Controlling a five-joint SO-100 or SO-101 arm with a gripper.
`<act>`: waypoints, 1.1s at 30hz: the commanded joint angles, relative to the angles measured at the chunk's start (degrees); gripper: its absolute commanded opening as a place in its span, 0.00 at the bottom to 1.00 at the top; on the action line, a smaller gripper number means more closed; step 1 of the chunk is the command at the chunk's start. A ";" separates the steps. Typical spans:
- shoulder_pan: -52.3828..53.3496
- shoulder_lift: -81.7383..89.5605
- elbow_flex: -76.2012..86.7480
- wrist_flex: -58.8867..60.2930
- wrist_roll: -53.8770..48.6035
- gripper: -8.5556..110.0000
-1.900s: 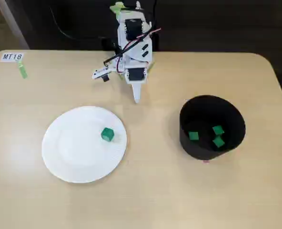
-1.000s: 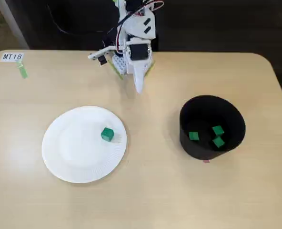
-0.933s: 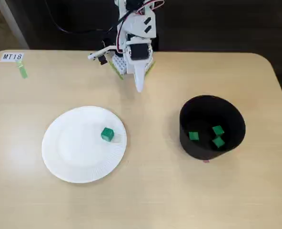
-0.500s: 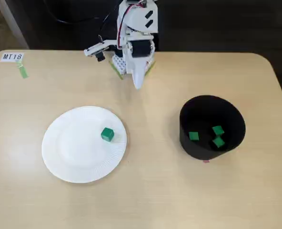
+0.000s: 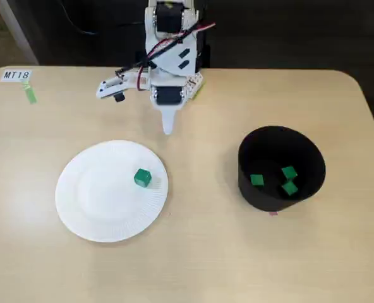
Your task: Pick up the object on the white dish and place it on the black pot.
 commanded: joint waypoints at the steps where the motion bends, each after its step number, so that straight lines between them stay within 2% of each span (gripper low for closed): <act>1: 2.55 -5.36 -7.73 -0.35 2.55 0.07; 17: 6.24 -30.23 -23.29 4.57 13.80 0.09; 21: 6.06 -37.00 -27.95 7.38 15.82 0.19; 28: 8.26 -37.97 -28.12 7.21 14.85 0.32; 33: 9.23 -39.37 -27.86 6.86 14.85 0.32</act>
